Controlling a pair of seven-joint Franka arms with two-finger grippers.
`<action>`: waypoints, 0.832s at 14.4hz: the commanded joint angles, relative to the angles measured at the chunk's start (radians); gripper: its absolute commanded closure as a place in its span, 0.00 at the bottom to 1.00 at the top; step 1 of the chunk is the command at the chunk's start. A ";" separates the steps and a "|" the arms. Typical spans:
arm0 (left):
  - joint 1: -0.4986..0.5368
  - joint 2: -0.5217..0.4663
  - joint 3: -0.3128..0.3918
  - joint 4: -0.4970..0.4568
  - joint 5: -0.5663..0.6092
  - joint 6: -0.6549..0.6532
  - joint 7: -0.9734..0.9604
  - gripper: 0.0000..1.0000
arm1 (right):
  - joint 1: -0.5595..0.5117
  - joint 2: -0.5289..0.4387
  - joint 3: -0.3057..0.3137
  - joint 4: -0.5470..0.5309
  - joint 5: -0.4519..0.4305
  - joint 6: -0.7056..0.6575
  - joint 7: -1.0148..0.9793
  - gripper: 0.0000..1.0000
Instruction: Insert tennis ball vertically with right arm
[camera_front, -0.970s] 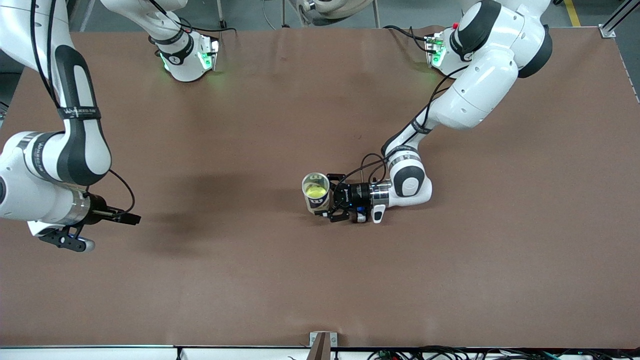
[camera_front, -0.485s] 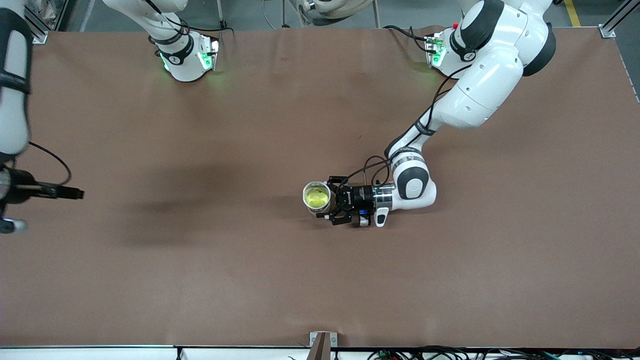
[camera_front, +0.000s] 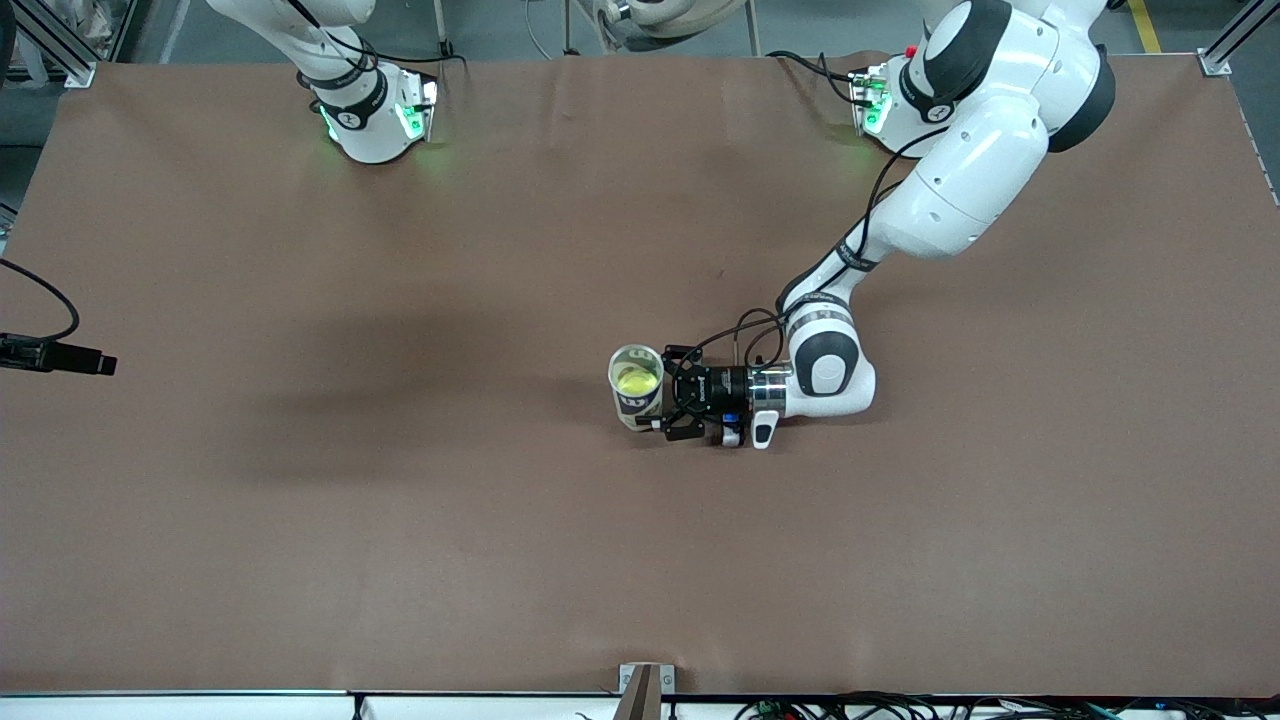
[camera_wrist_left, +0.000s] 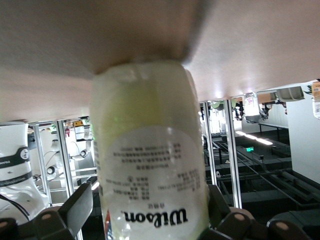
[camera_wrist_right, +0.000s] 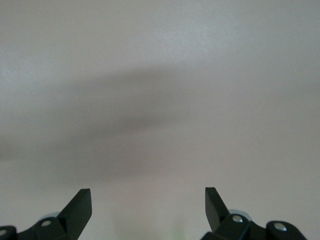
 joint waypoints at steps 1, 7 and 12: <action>0.013 -0.036 0.000 -0.040 0.050 -0.008 -0.018 0.00 | -0.005 0.010 0.013 0.038 -0.013 -0.022 0.002 0.00; 0.040 -0.059 0.000 -0.033 0.090 -0.008 -0.083 0.00 | 0.044 -0.042 0.012 0.038 -0.021 -0.066 -0.002 0.00; 0.067 -0.065 0.000 -0.028 0.135 -0.008 -0.089 0.00 | 0.042 -0.074 0.012 0.033 -0.013 -0.069 -0.004 0.00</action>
